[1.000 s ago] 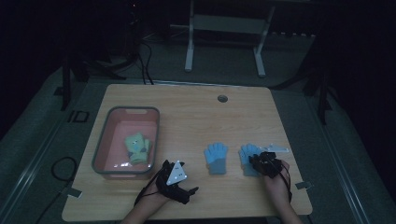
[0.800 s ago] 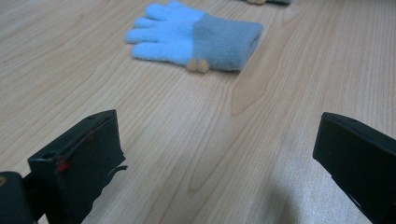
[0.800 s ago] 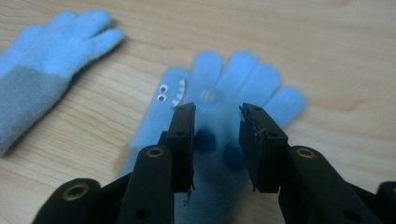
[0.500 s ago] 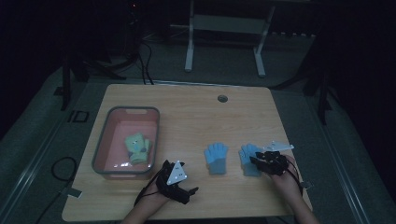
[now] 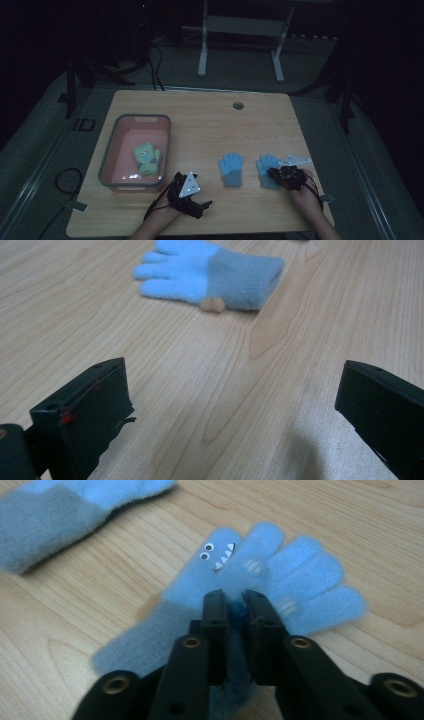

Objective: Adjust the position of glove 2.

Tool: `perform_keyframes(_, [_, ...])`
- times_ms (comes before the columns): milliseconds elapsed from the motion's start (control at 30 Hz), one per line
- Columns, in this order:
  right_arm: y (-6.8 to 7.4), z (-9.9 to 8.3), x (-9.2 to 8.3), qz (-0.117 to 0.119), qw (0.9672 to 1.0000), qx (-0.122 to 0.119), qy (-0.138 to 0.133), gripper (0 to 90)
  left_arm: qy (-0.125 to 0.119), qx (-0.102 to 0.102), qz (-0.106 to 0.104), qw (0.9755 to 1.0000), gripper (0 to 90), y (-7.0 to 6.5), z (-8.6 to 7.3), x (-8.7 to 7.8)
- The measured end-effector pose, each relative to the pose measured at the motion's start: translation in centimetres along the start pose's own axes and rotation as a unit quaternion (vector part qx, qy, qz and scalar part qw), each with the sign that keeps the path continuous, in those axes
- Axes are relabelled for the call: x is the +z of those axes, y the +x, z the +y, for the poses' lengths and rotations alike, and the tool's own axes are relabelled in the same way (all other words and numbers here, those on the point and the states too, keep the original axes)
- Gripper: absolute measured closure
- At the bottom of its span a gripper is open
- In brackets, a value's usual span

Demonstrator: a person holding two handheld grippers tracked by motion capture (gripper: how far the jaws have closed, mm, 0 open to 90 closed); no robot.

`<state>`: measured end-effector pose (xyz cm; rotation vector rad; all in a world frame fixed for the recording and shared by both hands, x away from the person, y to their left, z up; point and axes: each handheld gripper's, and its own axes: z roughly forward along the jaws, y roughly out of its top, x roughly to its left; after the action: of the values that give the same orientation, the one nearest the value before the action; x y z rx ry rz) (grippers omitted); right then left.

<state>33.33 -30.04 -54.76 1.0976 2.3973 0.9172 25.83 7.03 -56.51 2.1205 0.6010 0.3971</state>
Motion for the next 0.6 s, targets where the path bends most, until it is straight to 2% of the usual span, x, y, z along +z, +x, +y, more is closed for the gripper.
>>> perform_keyframes(67, [0.1,0.1,0.0,-0.003,1.0000,0.001,0.003,83.0,0.000,0.000,-0.001,1.0000,1.6,0.0,0.0,0.0])
perform_keyframes(133, [0.0,0.3,0.1,-0.001,0.9997,0.024,0.004,85.0,0.003,0.005,-0.001,1.0000,1.6,-0.1,0.0,0.1])
perform_keyframes(200, [0.1,0.6,0.1,-0.014,0.9995,0.027,0.006,85.9,0.003,0.004,-0.002,1.0000,1.6,-0.1,0.0,0.1])
perform_keyframes(333, [0.8,1.9,-0.7,-0.026,0.9990,0.033,-0.013,86.3,0.002,0.003,-0.001,1.0000,1.6,-0.1,0.0,0.1])
perform_keyframes(533, [2.0,4.4,-1.9,-0.027,0.9987,0.023,-0.037,86.3,0.000,0.003,-0.001,1.0000,1.6,-0.1,0.0,0.0])
perform_keyframes(600, [2.7,5.6,-2.2,-0.015,0.9986,0.022,-0.045,86.3,-0.001,0.004,-0.001,1.0000,1.6,-0.1,0.0,0.0])
